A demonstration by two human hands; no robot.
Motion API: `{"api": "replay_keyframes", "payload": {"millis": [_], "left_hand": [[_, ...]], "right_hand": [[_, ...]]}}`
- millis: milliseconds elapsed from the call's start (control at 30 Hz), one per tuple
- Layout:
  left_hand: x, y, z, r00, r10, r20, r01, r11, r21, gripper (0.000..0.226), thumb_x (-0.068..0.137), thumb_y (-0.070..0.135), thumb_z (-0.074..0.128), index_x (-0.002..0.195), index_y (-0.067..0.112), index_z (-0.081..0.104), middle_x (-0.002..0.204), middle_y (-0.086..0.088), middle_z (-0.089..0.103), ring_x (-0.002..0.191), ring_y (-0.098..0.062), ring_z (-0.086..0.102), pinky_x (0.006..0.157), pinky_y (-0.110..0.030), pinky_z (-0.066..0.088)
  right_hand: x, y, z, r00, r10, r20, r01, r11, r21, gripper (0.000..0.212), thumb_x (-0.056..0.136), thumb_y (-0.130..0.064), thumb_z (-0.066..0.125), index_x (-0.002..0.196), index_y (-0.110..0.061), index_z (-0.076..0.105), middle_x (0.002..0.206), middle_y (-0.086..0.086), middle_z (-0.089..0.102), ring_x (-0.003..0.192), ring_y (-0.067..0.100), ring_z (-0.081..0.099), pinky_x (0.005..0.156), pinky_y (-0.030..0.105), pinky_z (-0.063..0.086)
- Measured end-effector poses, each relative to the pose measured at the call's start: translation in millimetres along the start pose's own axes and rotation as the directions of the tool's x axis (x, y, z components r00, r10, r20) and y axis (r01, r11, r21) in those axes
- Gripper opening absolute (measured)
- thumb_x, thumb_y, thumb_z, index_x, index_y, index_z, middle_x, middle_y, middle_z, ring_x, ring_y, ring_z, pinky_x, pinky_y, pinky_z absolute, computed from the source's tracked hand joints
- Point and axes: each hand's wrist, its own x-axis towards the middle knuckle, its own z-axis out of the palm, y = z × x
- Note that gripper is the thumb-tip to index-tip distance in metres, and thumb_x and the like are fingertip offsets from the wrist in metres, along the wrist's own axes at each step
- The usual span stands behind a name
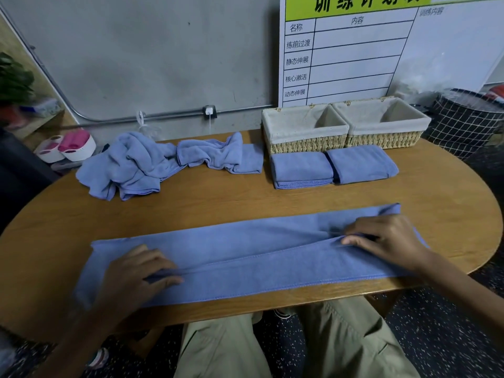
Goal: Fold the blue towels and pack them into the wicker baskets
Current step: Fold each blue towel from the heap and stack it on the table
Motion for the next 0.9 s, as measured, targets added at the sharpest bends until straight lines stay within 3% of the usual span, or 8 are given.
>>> {"api": "replay_keyframes", "payload": {"millis": [100, 267, 333, 433, 567, 767, 833, 900], "left_hand": [[-5, 10, 1, 1.000, -0.010, -0.018, 0.010, 1.000, 0.019, 0.041, 0.082, 0.062, 0.068, 0.072, 0.022, 0.073, 0.077, 0.014, 0.066, 0.068, -0.011, 0.054, 0.063, -0.020, 0.040], [-6, 12, -9, 0.998, -0.021, -0.052, 0.022, 1.000, 0.004, 0.042, 0.077, 0.061, 0.072, 0.072, 0.020, 0.073, 0.077, 0.013, 0.065, 0.069, -0.009, 0.048, 0.071, -0.014, 0.036], [-13, 11, -5, 0.999, -0.034, -0.035, 0.034, 0.999, -0.009, 0.045, 0.080, 0.065, 0.069, 0.071, 0.020, 0.073, 0.078, 0.014, 0.064, 0.070, -0.009, 0.046, 0.070, -0.014, 0.035], [-20, 8, 0, 1.000, -0.009, -0.005, 0.009, 1.000, -0.017, 0.044, 0.085, 0.064, 0.066, 0.073, 0.022, 0.074, 0.080, 0.016, 0.064, 0.067, -0.011, 0.049, 0.065, -0.018, 0.037], [-19, 5, -8, 0.998, 0.034, 0.057, -0.030, 0.997, -0.070, 0.040, 0.094, 0.056, 0.059, 0.076, 0.024, 0.076, 0.083, 0.017, 0.065, 0.069, -0.009, 0.055, 0.064, -0.025, 0.042], [-20, -13, -25, 0.991, -0.048, 0.127, 0.055, 0.997, -0.052, 0.061, 0.105, 0.050, 0.036, 0.071, 0.016, 0.073, 0.071, 0.010, 0.069, 0.061, -0.009, 0.066, 0.053, -0.033, 0.052], [-17, -16, -28, 0.986, -0.047, 0.157, 0.045, 0.999, 0.017, 0.065, 0.105, 0.053, 0.032, 0.066, 0.020, 0.071, 0.063, 0.012, 0.067, 0.054, -0.008, 0.063, 0.046, -0.032, 0.049], [-9, -9, -32, 0.985, -0.034, 0.168, 0.017, 0.995, 0.099, 0.067, 0.105, 0.054, 0.027, 0.058, 0.025, 0.066, 0.054, 0.014, 0.060, 0.046, -0.004, 0.054, 0.040, -0.020, 0.033]], "right_hand": [[0, -5, -3, 1.000, 0.020, -0.002, -0.020, 1.000, 0.005, 0.034, 0.092, -0.051, 0.059, 0.084, -0.024, 0.078, 0.088, -0.017, 0.074, 0.073, 0.002, 0.069, 0.058, 0.027, 0.049], [0, -16, -14, 0.994, -0.076, -0.084, 0.072, 0.996, -0.045, 0.026, 0.088, -0.038, 0.066, 0.081, -0.017, 0.078, 0.081, -0.010, 0.074, 0.070, 0.005, 0.067, 0.056, 0.027, 0.048], [-13, -17, -9, 0.992, -0.121, -0.032, 0.118, 0.990, -0.081, 0.028, 0.090, -0.041, 0.064, 0.082, -0.018, 0.078, 0.076, -0.009, 0.070, 0.065, 0.009, 0.063, 0.056, 0.023, 0.043], [-32, -12, 2, 0.980, -0.188, 0.071, 0.197, 0.969, -0.152, 0.034, 0.098, -0.046, 0.056, 0.084, -0.022, 0.076, 0.073, -0.009, 0.065, 0.060, 0.019, 0.060, 0.050, 0.031, 0.046], [-35, -8, -6, 0.987, -0.113, 0.113, 0.124, 0.988, -0.096, 0.048, 0.103, -0.052, 0.043, 0.082, -0.022, 0.073, 0.073, -0.009, 0.066, 0.058, 0.020, 0.061, 0.051, 0.031, 0.047], [-14, -3, -26, 0.991, -0.016, 0.130, 0.054, 0.955, -0.292, 0.063, 0.104, -0.057, 0.024, 0.074, -0.029, 0.071, 0.055, -0.005, 0.061, 0.042, 0.021, 0.057, 0.041, 0.026, 0.034], [-10, 2, -26, 0.985, 0.031, 0.168, 0.037, 0.920, -0.389, 0.066, 0.102, -0.064, 0.017, 0.071, -0.033, 0.066, 0.052, -0.004, 0.060, 0.042, 0.023, 0.057, 0.038, 0.026, 0.034], [-10, 6, -25, 0.977, 0.065, 0.201, 0.036, 0.888, -0.459, 0.068, 0.099, -0.068, 0.014, 0.072, -0.034, 0.066, 0.048, -0.002, 0.057, 0.041, 0.024, 0.057, 0.039, 0.025, 0.029]]}}
